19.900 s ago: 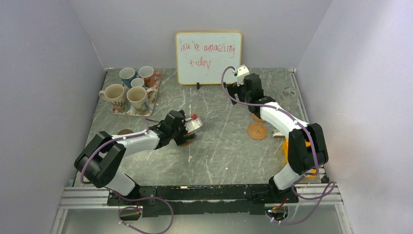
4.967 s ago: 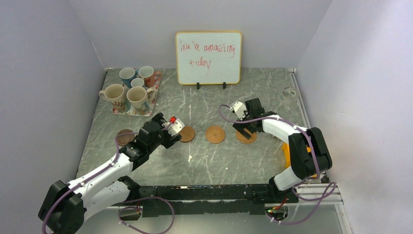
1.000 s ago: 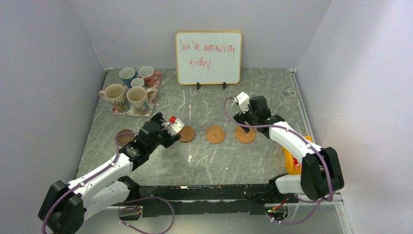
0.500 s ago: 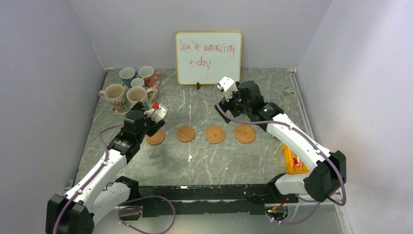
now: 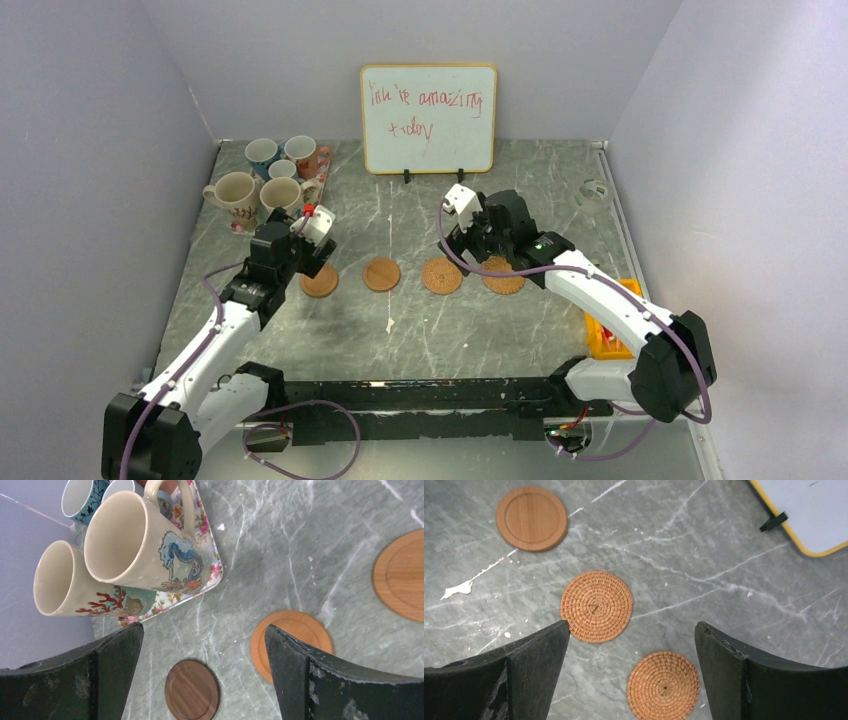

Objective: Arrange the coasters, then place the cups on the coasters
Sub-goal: Move the coaster to the center of the board, then pick up the cup from the tray.

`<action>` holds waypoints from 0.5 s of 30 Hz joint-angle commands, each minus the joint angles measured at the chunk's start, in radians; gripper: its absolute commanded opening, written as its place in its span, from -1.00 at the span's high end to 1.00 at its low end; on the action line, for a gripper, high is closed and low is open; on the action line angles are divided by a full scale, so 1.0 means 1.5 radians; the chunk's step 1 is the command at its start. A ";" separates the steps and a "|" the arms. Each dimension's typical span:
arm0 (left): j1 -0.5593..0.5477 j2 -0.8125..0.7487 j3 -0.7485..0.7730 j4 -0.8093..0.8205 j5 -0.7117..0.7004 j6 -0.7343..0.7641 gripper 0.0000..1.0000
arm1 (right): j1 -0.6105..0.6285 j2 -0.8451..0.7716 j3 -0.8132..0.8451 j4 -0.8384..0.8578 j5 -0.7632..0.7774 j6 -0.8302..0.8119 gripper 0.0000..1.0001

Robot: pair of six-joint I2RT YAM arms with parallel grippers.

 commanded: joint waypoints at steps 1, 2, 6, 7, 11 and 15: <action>0.007 -0.026 -0.020 0.044 0.021 -0.026 -0.93 | 0.003 -0.012 0.005 0.052 -0.016 -0.016 -0.99; 0.008 -0.028 -0.025 0.044 0.019 -0.026 -0.93 | 0.001 -0.007 0.007 0.048 -0.019 -0.019 -0.99; 0.010 -0.027 -0.027 0.044 0.034 -0.034 -0.93 | -0.005 0.009 0.011 0.027 -0.045 -0.030 -0.99; 0.011 -0.025 -0.027 0.044 0.036 -0.035 -0.93 | -0.007 0.013 0.013 0.022 -0.055 -0.035 -0.99; 0.011 -0.027 -0.029 0.044 0.044 -0.038 -0.93 | -0.018 0.022 0.015 0.008 -0.076 -0.044 -0.99; 0.011 -0.035 -0.034 0.070 0.032 -0.042 -0.93 | -0.028 0.038 0.014 0.002 -0.096 -0.050 -0.99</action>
